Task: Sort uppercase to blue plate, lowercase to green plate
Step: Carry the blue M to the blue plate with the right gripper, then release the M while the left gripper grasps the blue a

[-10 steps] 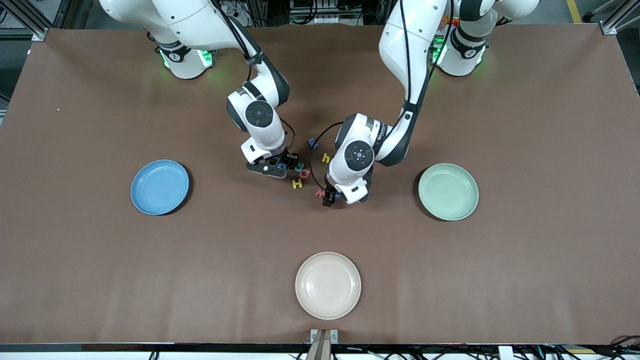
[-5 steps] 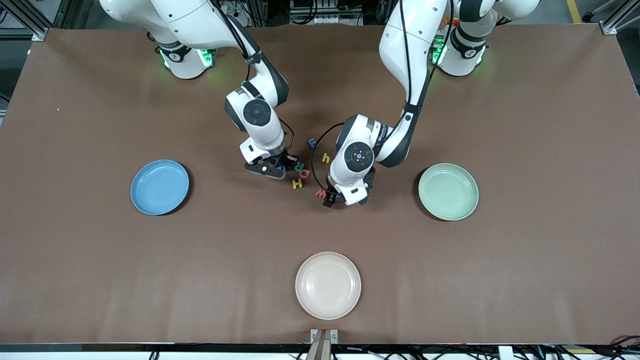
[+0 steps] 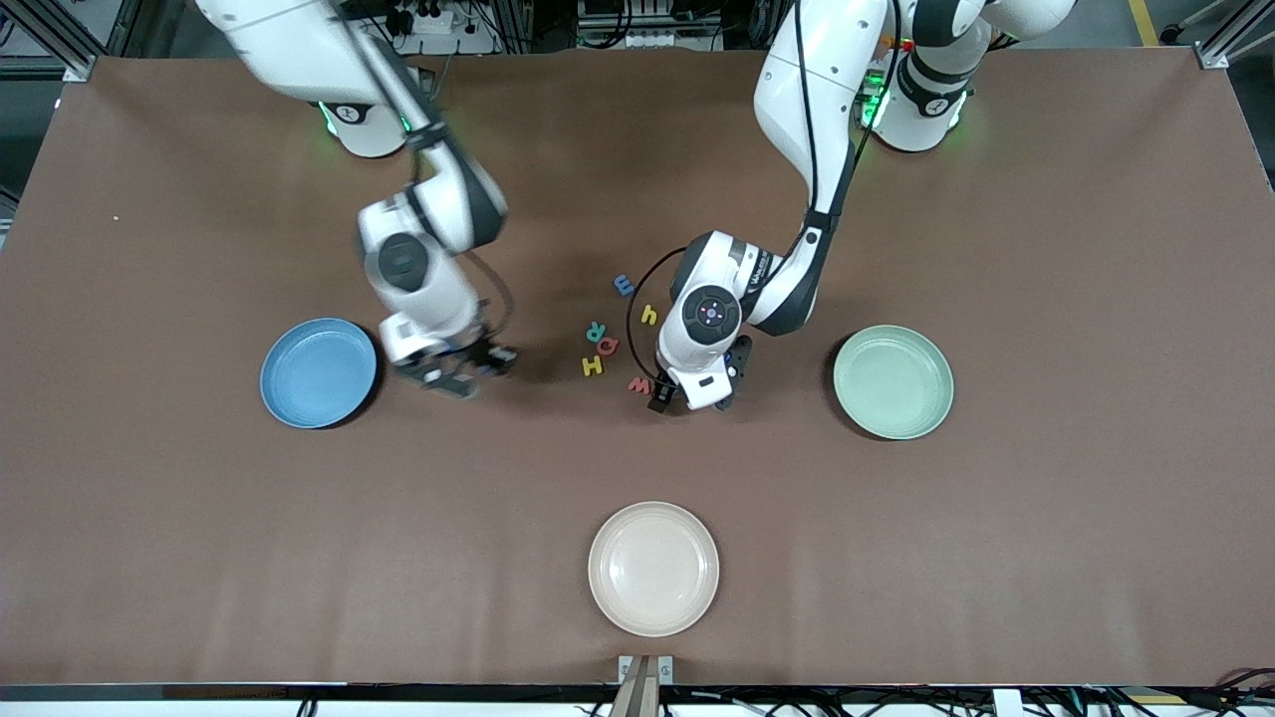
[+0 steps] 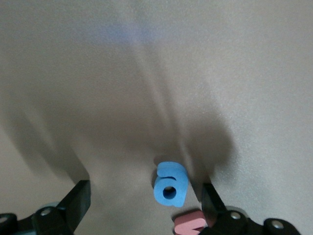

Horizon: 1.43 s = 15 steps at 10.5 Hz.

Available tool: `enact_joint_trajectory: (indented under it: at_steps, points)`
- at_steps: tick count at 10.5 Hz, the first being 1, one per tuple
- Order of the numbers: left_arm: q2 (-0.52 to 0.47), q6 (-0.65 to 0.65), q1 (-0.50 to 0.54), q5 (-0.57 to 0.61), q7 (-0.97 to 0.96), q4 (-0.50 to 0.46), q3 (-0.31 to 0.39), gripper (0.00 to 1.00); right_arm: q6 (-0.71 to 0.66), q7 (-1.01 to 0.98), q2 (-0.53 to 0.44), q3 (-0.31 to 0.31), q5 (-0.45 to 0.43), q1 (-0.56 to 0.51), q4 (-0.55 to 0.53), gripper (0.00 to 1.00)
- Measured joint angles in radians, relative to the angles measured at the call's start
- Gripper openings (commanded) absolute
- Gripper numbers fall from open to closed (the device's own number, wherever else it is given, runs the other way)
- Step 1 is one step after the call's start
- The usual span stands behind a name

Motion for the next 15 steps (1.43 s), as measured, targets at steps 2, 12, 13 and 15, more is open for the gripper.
enact_joint_trajectory:
  at_steps: [2, 12, 13, 15]
  points:
    - [0.0, 0.0, 0.001, 0.001, 0.001, 0.001, 0.001, 0.63, -0.005, -0.172, -0.001, -0.002, 0.0, -0.163, 0.005, 0.0]
    - [-0.009, -0.021, 0.003, 0.002, 0.001, 0.001, 0.004, 0.23, -0.197, -0.57, -0.027, 0.002, -0.001, -0.501, 0.013, 1.0]
    - [-0.009, -0.021, 0.003, 0.003, 0.001, 0.001, 0.004, 0.23, -0.201, -0.57, -0.027, 0.002, -0.001, -0.501, 0.017, 1.0]
    - [-0.011, -0.038, 0.008, 0.035, 0.001, 0.003, 0.004, 0.21, -0.203, -0.573, -0.027, 0.002, -0.003, -0.501, 0.026, 1.0]
